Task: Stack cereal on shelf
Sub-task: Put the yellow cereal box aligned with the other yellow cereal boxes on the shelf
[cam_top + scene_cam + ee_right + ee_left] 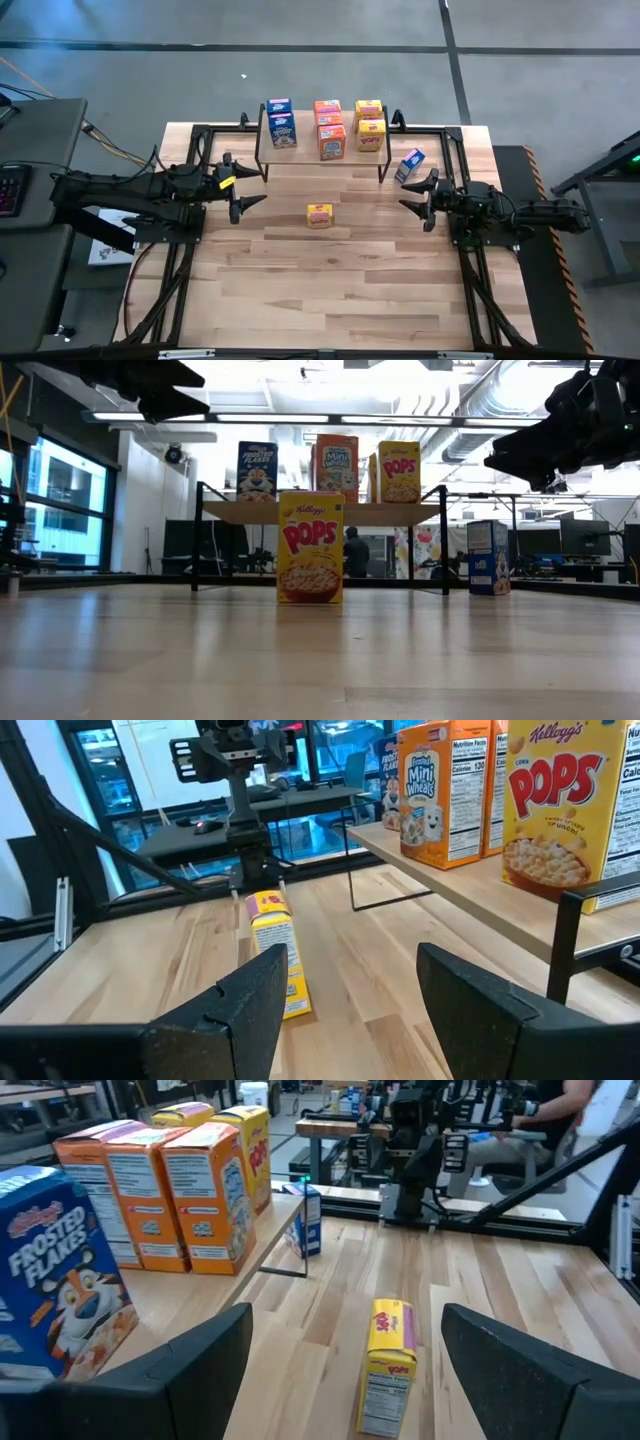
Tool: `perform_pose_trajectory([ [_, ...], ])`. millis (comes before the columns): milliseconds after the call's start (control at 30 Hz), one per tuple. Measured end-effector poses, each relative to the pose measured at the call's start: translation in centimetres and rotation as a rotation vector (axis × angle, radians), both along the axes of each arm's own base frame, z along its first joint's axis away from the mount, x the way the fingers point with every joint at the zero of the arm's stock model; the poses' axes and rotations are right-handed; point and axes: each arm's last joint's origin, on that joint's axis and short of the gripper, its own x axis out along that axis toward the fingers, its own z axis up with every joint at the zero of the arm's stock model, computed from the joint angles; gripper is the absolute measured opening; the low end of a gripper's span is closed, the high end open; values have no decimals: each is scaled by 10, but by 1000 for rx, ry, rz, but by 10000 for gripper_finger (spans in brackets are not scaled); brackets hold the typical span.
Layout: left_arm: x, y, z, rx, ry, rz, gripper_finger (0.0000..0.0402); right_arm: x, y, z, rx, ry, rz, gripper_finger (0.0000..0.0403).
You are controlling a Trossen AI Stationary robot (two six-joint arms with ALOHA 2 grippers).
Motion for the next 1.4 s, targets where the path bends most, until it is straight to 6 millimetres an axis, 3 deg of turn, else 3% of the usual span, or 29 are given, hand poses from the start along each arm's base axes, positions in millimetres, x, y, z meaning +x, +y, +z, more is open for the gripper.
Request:
perform_pose_trajectory([
  [333,0,1,0,-60,-19,50,317,0,1,0,-21,5,48,219],
  [700,0,1,0,-68,-21,52,317,0,0,-1,17,6,-3,281],
  [900,0,1,0,-83,-25,55,317,0,-1,-5,76,35,-39,283],
  [1400,0,1,0,-118,-34,61,317,-3,0,35,-100,-285,-16,283],
])
